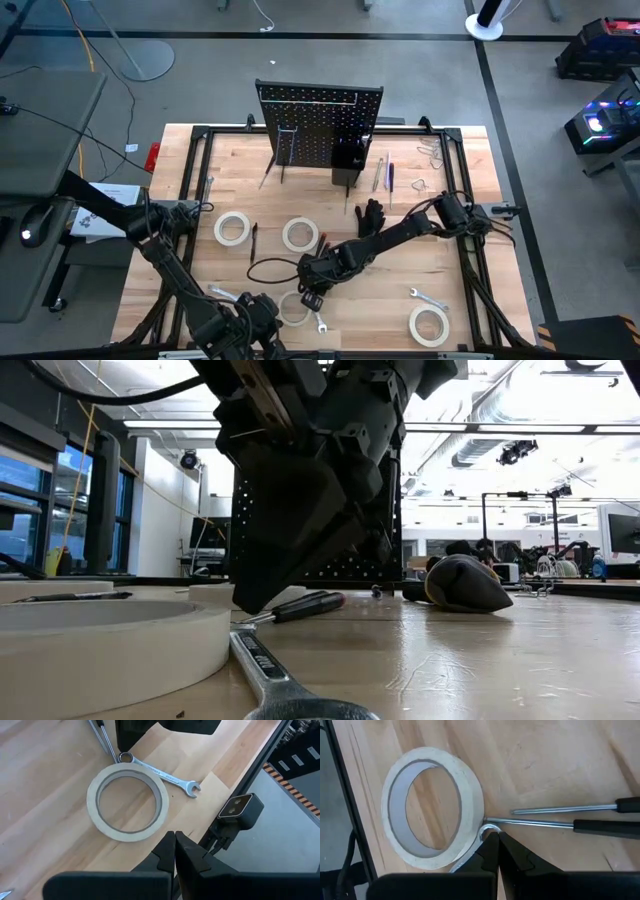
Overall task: Hang tools onto peg board
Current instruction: Hang the 12 mm tool onto the pegboard on the top left
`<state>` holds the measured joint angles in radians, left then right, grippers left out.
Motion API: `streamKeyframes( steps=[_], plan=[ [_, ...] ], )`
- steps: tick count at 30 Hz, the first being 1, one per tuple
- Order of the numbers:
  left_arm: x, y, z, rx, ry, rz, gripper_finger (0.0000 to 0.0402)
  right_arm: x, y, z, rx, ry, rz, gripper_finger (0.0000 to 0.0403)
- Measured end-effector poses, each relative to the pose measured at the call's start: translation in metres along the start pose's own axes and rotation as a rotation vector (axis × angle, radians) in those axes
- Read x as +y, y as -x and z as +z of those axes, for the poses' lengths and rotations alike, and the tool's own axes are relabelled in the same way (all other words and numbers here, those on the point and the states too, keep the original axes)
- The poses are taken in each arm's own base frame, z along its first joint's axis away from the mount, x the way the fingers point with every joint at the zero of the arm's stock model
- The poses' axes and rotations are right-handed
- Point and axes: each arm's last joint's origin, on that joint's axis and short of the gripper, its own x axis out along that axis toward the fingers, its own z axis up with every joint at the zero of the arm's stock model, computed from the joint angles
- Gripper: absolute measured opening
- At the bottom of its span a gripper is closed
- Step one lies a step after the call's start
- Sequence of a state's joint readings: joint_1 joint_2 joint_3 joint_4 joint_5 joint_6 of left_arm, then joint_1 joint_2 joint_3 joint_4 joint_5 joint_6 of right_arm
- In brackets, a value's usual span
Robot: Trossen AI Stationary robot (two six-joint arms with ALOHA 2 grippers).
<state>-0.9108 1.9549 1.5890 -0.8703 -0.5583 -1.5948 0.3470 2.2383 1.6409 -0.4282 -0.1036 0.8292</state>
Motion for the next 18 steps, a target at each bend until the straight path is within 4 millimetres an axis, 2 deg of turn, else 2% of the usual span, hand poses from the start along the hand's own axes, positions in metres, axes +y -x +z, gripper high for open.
streamKeyframes(
  steps=[18],
  plan=[
    [0.0000,-0.0002,0.0004,-0.004,-0.008,0.000,0.0000,0.0043,-0.0007,0.0018,-0.009,0.007,0.055,0.0000]
  ],
)
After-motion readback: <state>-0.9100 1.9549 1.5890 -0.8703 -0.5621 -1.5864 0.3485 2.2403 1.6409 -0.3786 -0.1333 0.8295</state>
